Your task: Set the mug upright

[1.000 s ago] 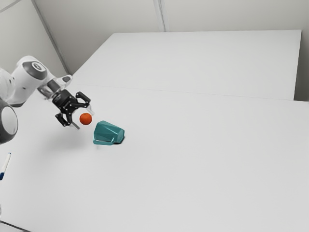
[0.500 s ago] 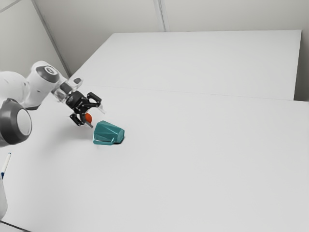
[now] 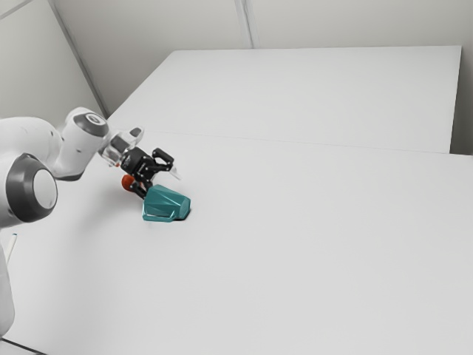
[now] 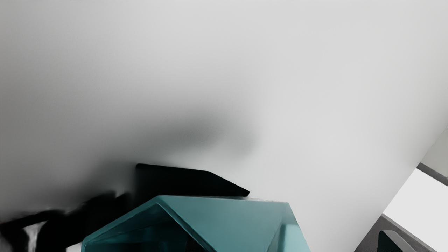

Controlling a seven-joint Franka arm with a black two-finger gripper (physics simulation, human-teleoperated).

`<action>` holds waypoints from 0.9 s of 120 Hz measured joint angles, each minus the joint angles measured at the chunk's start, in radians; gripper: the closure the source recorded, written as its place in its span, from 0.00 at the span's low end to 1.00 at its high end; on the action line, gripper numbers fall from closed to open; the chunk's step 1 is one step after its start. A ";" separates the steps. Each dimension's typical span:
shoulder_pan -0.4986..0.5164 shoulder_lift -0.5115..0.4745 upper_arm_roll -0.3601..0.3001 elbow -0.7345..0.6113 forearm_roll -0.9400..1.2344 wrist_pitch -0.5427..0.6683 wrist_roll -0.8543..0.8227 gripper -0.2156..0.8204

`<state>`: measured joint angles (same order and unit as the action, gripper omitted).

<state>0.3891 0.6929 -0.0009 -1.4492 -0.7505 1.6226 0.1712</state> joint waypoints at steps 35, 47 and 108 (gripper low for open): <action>-0.017 -0.023 -0.001 0.001 0.033 0.013 0.007 0.85; -0.030 -0.032 -0.002 0.000 0.040 0.017 0.007 0.91; -0.219 -0.308 -0.051 -0.214 0.452 0.227 -0.049 0.97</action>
<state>0.1701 0.3852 -0.0521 -1.6633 -0.2987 1.8500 0.1222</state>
